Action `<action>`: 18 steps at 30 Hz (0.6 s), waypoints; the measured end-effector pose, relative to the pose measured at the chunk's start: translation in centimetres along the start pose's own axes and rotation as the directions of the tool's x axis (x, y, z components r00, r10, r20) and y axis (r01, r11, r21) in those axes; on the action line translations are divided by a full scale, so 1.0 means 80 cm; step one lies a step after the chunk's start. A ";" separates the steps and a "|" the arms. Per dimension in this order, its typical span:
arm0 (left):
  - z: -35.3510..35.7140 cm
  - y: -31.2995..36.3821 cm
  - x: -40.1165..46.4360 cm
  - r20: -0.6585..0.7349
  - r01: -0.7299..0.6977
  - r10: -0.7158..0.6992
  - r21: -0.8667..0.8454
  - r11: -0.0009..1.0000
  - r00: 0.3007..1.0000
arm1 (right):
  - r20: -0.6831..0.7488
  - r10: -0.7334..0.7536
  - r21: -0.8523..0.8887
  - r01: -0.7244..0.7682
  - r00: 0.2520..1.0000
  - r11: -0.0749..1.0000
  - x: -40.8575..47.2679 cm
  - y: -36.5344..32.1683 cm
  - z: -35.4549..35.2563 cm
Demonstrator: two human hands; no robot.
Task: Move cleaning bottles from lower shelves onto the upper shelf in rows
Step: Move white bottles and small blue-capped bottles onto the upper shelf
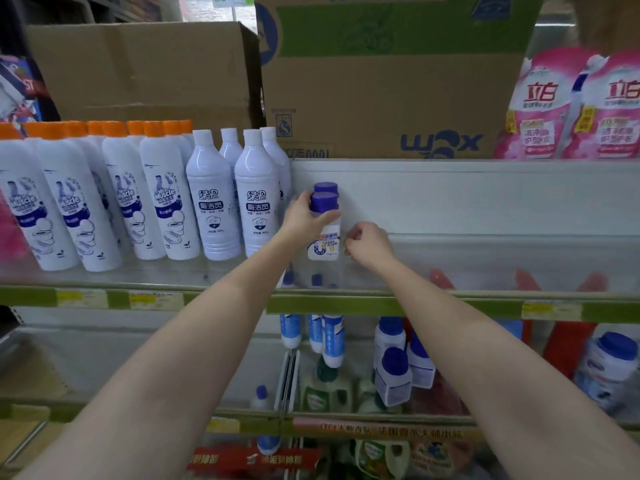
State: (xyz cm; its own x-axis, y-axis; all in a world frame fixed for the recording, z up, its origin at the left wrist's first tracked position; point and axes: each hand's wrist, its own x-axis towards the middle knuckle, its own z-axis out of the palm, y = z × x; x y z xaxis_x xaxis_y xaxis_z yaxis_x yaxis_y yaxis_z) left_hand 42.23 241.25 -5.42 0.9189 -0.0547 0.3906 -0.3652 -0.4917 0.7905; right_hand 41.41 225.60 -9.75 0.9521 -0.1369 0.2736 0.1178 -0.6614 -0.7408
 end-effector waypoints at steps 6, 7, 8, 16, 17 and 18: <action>0.014 -0.001 -0.007 -0.114 -0.002 0.001 -0.006 1.000 0.993 | 0.004 -0.044 0.021 0.044 0.999 0.999 0.006 0.002 0.005; 0.014 -0.001 -0.008 -0.119 0.002 -0.002 -0.005 1.000 0.993 | 0.002 -0.046 0.024 0.046 0.999 0.999 0.005 0.001 0.004; 0.014 0.001 -0.009 -0.121 0.010 -0.011 -0.007 1.000 0.993 | 0.000 -0.047 0.024 0.047 0.999 0.999 0.004 0.000 0.004; -0.001 0.001 -0.043 -0.066 0.155 -0.152 0.035 0.987 0.986 | -0.030 0.001 0.017 0.000 1.000 1.000 -0.035 -0.019 -0.005; -0.003 -0.002 -0.048 -0.059 0.173 -0.170 0.058 0.983 0.984 | -0.044 0.011 0.036 -0.009 0.999 0.999 -0.042 -0.022 -0.006; -0.005 -0.005 -0.052 -0.051 0.193 -0.190 0.069 0.979 0.980 | -0.055 0.014 0.053 -0.011 0.998 0.999 -0.051 -0.025 -0.006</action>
State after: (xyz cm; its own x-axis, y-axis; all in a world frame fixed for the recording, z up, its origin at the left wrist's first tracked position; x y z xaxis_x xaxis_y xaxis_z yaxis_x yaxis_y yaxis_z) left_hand 38.49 242.05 -7.18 0.9628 0.0842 0.2568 -0.1695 -0.5518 0.8165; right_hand 37.14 227.07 -9.10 0.9365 -0.1870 0.2965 0.1216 -0.6201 -0.7751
